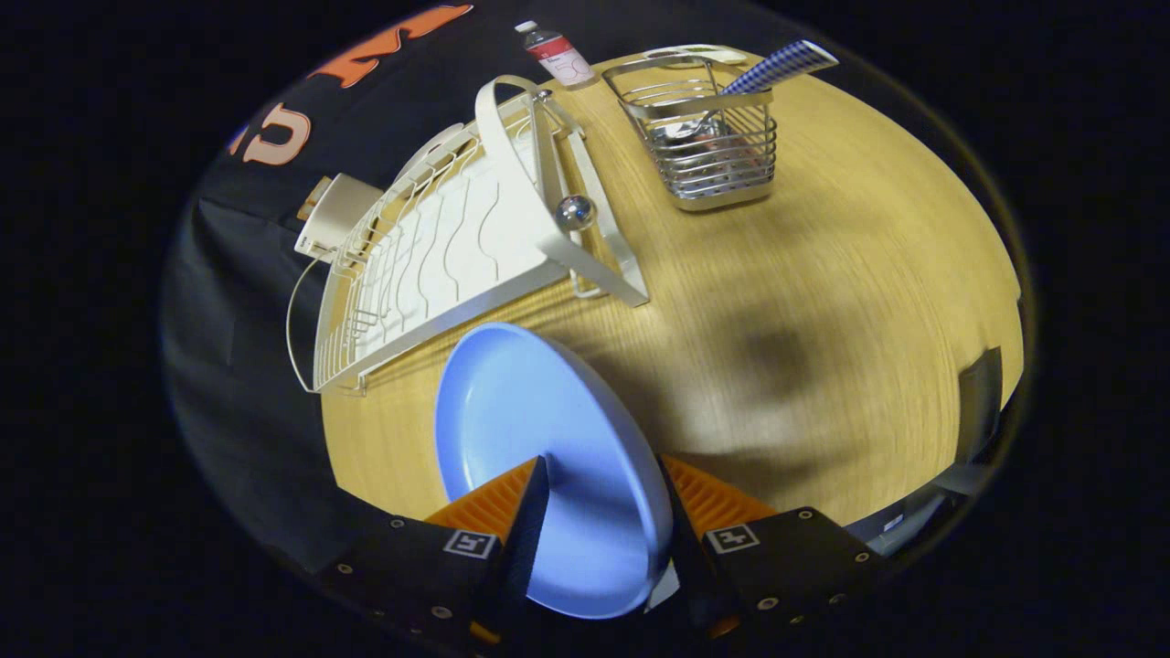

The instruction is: Take the plate from the dish rack, then take the spoon from the basket and place it into the plate.

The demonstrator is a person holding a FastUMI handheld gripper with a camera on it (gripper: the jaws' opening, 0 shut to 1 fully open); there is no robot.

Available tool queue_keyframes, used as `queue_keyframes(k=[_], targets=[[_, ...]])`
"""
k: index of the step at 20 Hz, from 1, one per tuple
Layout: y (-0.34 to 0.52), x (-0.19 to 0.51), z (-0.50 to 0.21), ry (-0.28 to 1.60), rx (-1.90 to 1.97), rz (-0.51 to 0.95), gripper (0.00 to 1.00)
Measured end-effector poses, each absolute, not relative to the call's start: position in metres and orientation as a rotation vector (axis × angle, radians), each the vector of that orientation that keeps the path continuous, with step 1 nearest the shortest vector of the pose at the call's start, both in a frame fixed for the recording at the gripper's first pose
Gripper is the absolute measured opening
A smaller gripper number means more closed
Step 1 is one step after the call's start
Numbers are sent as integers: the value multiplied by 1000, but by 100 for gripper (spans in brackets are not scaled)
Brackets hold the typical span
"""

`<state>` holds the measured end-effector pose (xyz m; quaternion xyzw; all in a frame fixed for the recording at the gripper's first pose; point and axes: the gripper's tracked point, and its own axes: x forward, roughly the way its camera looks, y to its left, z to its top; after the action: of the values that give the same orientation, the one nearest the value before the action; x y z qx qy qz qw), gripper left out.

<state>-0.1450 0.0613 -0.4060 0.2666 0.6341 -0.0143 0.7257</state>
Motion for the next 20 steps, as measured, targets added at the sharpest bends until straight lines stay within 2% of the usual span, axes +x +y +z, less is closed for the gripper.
queue_keyframes(k=[2, 5, 8, 13, 20], targets=[[56, -138, -402, 1368, 598, -29, 74], [38, -116, -396, 1249, 655, -77, 74], [3, -100, -382, 1109, 642, -136, 80], [-74, -60, -352, 812, 587, -244, 83], [-96, -13, -336, 607, 432, -189, 82]])
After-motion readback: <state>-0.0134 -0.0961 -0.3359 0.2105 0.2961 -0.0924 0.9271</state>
